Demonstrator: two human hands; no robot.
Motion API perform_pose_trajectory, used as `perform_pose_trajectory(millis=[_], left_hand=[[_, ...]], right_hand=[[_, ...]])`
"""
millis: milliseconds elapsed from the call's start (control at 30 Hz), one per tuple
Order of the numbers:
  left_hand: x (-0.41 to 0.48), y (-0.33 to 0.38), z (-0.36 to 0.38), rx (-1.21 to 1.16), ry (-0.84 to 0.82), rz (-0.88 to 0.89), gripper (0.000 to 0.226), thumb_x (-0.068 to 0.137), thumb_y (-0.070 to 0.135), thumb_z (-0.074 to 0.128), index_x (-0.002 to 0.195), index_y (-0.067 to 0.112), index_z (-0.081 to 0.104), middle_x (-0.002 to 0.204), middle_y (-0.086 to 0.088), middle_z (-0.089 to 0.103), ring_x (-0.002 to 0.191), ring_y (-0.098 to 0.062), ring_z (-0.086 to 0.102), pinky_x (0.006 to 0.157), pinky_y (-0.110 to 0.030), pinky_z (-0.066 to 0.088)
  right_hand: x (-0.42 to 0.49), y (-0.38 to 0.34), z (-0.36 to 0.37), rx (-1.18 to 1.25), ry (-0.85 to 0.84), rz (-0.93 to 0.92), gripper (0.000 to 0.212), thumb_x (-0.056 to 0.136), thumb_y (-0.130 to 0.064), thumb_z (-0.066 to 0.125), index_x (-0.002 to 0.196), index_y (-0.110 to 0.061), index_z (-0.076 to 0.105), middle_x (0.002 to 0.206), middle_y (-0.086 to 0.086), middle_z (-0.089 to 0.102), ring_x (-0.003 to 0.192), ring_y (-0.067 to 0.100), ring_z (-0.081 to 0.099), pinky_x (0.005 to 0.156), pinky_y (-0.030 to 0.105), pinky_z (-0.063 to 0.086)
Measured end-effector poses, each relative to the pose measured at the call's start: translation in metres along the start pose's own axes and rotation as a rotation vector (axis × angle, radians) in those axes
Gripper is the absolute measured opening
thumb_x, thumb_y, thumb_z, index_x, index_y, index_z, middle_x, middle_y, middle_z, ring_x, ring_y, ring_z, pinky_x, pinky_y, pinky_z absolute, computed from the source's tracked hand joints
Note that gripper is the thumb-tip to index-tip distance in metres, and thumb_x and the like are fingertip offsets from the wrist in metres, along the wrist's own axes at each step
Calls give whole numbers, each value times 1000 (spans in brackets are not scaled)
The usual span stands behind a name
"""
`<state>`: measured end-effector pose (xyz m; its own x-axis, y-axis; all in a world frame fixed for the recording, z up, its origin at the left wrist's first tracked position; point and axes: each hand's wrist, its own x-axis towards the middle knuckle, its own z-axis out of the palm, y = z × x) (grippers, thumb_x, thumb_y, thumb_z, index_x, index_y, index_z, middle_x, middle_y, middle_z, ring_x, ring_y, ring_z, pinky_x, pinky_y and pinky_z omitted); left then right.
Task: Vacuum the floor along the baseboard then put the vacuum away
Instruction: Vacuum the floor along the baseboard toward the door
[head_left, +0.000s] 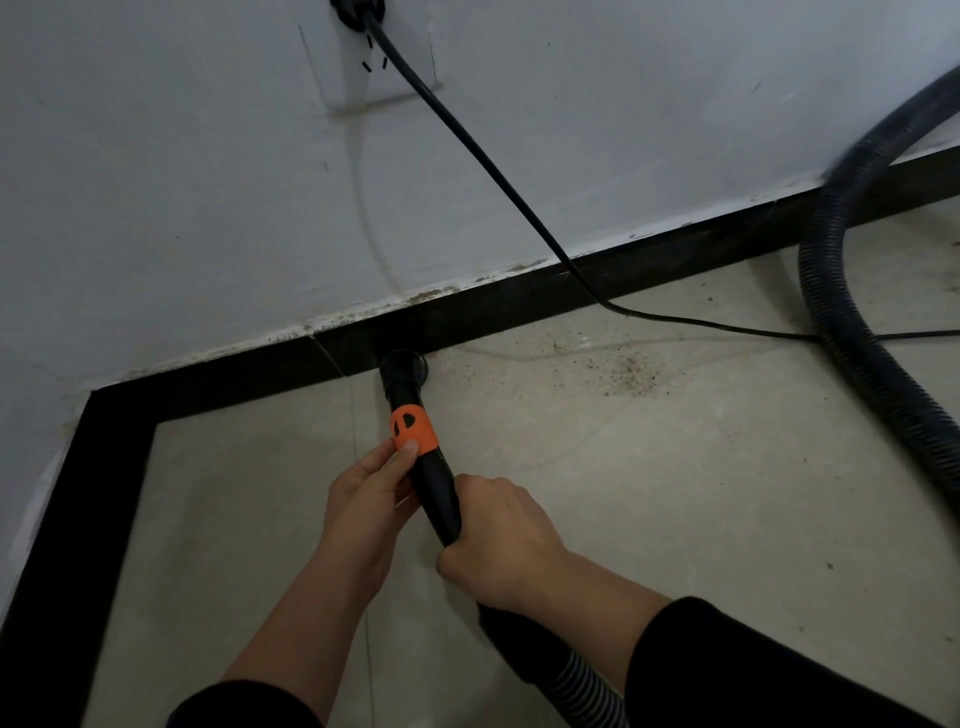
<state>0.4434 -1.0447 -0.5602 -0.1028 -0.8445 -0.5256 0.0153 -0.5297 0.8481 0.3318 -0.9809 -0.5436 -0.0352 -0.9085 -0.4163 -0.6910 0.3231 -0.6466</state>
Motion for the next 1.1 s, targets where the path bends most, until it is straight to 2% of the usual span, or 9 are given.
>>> perform_pose_trajectory(millis=[367, 533, 733, 900, 1100], left_hand=[[-1, 0, 27, 14, -56, -6, 32, 95, 14, 56, 126, 7, 60, 110, -7, 69, 102, -19, 65, 83, -27, 52], [-1, 1, 40, 42, -76, -2, 31, 95, 15, 56, 125, 10, 62, 107, -6, 70, 99, -17, 66, 78, -24, 52], [-2, 3, 50, 65, -92, 0, 32, 96, 16, 56, 127, 10, 60, 112, -8, 69, 101, -18, 66, 73, -22, 51], [-4, 2, 49, 74, -82, -8, 35, 95, 16, 57, 128, 6, 60, 112, -11, 69, 103, -22, 66, 80, -27, 53], [-16, -2, 44, 53, -92, -13, 34, 95, 15, 57, 127, 5, 60, 110, -11, 69, 101, -21, 66, 83, -28, 52]], right_hand=[[-11, 12, -12, -28, 109, 32, 21, 75, -17, 59, 87, -14, 43, 81, 2, 48, 72, 23, 47, 46, 23, 28], [-15, 17, -19, -31, 147, 51, 21, 76, -18, 60, 86, -15, 41, 74, -2, 41, 71, 23, 45, 46, 22, 26], [-17, 21, -24, -11, 171, 78, 20, 75, -19, 59, 86, -15, 43, 72, -3, 42, 69, 22, 45, 46, 23, 26], [-22, 20, -24, 9, 163, 74, 19, 75, -19, 59, 85, -15, 42, 72, -3, 42, 68, 22, 45, 46, 24, 26], [-34, 20, -22, 28, 147, 64, 19, 74, -19, 60, 82, -15, 44, 71, -2, 45, 66, 22, 47, 46, 25, 29]])
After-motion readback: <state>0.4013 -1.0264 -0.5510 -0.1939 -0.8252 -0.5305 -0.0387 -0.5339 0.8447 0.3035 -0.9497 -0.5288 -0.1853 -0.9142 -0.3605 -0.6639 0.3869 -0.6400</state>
